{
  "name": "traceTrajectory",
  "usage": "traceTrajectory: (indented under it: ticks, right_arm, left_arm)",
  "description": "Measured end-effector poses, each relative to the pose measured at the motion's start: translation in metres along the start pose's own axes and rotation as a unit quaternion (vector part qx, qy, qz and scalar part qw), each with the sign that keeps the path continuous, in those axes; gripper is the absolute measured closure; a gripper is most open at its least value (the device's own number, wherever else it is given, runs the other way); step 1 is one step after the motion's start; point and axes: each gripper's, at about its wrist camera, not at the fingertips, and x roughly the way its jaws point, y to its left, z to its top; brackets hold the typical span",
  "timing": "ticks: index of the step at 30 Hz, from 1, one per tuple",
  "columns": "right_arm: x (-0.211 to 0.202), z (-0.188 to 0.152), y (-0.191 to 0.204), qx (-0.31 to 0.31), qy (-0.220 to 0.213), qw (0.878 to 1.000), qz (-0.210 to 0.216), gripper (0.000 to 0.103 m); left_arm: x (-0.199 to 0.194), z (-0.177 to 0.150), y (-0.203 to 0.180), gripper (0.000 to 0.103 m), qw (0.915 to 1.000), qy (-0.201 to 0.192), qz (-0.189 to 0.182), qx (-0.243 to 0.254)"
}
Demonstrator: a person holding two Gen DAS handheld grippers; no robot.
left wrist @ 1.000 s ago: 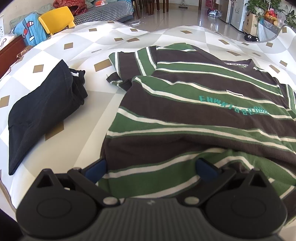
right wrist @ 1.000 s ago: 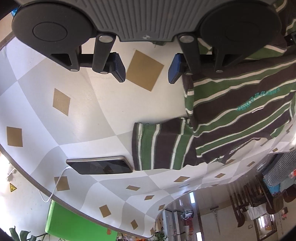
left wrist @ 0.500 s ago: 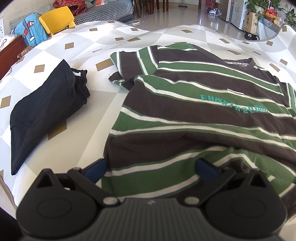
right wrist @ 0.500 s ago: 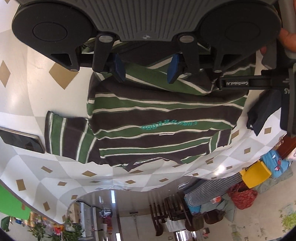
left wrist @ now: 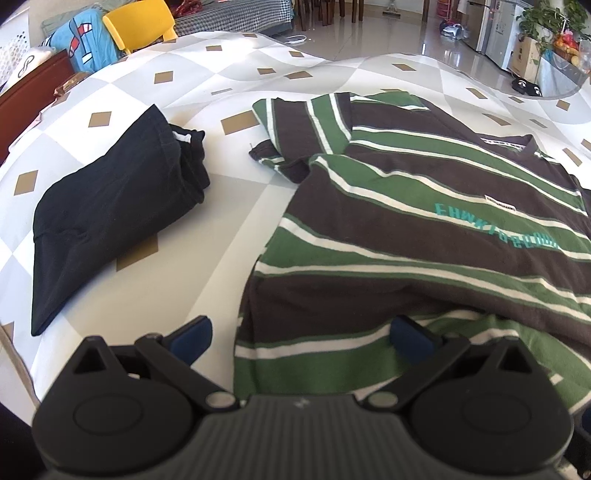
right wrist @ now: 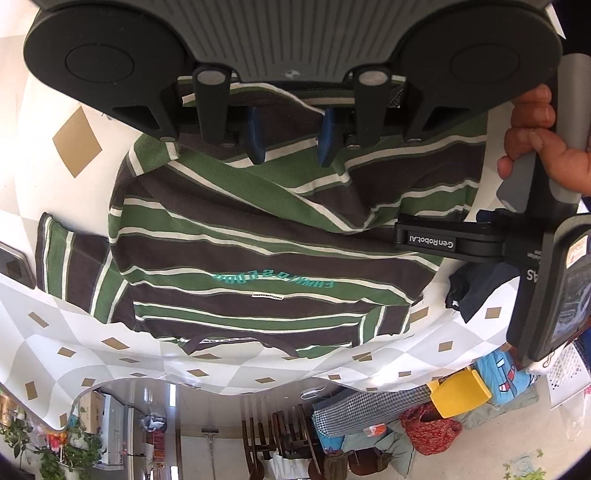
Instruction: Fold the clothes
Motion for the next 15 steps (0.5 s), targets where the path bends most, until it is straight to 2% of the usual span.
traceTrajectory:
  ticks: [8,15]
  right_arm:
    - [0.001,-0.004,0.016,-0.043,0.02,0.998,0.028,0.066]
    - [0.011,-0.017,0.034,-0.123,0.03,0.992,-0.002,0.065]
  left_arm:
    - [0.003,0.001,0.003,0.0,1.0,0.004,0.003,-0.005]
    - [0.003,0.002,0.003,0.0,1.0,0.004,0.004,-0.008]
